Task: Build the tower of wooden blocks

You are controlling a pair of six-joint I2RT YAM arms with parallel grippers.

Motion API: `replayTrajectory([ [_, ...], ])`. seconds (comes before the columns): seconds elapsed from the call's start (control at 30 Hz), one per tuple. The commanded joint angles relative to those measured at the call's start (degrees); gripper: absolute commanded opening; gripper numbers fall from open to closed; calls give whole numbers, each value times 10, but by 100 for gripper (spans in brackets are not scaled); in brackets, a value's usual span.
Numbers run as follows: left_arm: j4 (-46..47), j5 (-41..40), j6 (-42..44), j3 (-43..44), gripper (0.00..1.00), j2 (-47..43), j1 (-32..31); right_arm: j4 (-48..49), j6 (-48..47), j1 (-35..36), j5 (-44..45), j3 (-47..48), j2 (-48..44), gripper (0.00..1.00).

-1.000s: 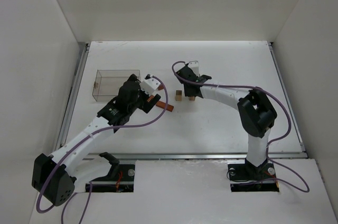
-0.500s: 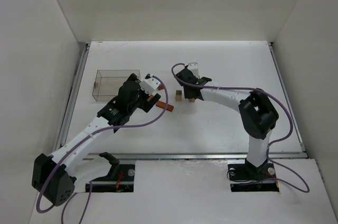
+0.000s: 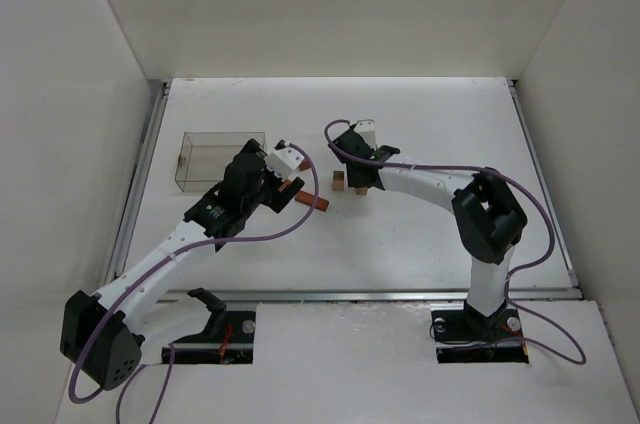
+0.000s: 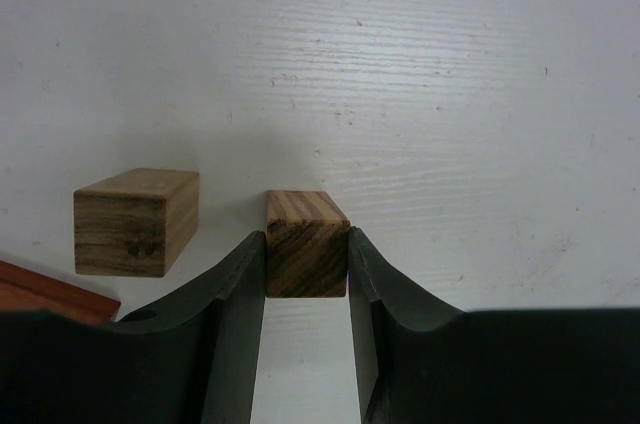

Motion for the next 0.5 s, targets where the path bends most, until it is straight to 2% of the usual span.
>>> replayTrajectory([
  [0.0,21,-5,2,-3,100,-15,-3,-28,18,7,-11,22,9,0],
  [0.47,21,-5,7,-3,100,-15,-3,-12,-5,7,6,27,20,0],
])
